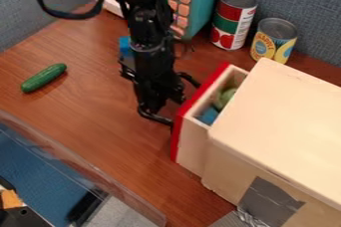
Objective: Open the drawer
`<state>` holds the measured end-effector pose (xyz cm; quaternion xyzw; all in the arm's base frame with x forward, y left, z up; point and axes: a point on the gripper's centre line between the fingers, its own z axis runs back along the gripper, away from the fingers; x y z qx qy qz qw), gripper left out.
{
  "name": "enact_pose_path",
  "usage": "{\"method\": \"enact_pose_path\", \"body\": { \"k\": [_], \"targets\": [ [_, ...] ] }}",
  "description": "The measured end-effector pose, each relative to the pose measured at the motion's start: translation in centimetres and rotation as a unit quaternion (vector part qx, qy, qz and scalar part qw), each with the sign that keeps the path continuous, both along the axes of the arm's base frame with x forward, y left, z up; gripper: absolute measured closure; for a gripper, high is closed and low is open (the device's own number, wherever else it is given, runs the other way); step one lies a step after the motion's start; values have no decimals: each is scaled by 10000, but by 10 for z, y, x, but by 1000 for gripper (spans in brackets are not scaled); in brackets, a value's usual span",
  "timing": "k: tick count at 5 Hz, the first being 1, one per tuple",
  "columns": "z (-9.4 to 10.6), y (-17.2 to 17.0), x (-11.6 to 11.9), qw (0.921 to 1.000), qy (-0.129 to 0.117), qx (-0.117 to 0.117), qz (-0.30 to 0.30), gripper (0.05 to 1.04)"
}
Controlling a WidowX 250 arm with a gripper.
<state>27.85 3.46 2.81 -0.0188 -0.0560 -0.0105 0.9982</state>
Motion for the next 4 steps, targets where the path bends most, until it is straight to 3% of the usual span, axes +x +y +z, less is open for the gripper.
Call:
{"method": "enact_pose_path", "body": {
  "k": [1,2,4],
  "targets": [
    [3,18,-4,9995,189,255,52,954],
    [5,29,-9,9988,312,355,93,954],
    [6,34,-14,9981,490,377,72,954]
  ]
}}
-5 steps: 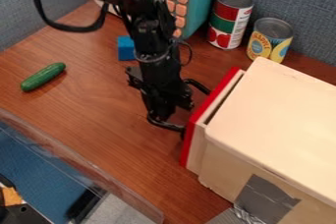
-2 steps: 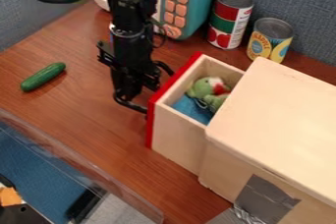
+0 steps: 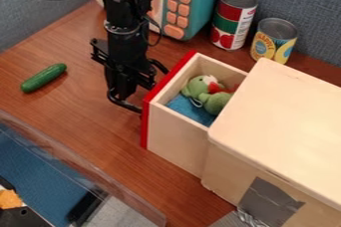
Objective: Open the drawer
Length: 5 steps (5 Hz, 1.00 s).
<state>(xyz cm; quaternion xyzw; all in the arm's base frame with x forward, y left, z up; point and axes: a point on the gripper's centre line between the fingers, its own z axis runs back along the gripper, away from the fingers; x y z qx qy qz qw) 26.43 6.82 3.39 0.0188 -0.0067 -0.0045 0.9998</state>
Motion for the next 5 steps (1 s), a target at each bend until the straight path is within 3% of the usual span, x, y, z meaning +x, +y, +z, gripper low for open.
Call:
{"method": "enact_pose_path", "body": {
  "k": [3,4,5],
  "targets": [
    [7,11,2,9999,55,59,-101,912],
    [6,14,0,9994,255,112,-221,677],
    [8,9,-3,9989,383,-47,-259,363]
  ]
}}
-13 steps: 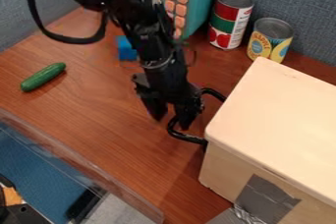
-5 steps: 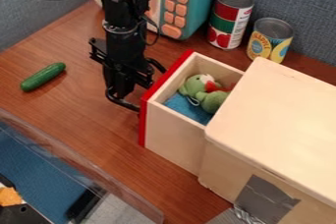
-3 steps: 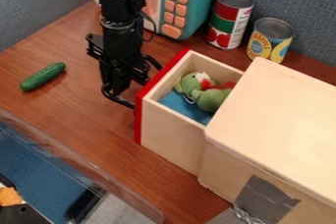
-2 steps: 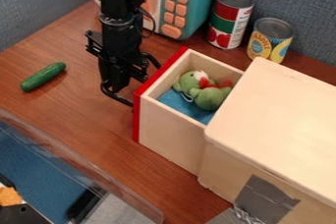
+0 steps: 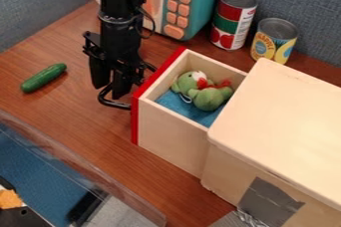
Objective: Open the drawer
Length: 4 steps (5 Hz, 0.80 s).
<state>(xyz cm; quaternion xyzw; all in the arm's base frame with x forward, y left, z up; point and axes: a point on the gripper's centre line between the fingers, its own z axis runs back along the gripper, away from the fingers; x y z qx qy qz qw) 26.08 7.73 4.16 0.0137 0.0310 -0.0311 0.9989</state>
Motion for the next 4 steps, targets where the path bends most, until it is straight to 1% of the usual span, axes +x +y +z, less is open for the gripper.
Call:
{"method": "enact_pose_path", "body": {
  "k": [1,2,3,4],
  "targets": [
    [22,-9,1,9999,-106,-42,-58,105],
    [54,-27,-1,9990,-360,-196,-167,81],
    [76,-57,1,9976,-514,-349,-310,84],
    [83,-105,9,9962,-699,-405,-337,85]
  ]
}}
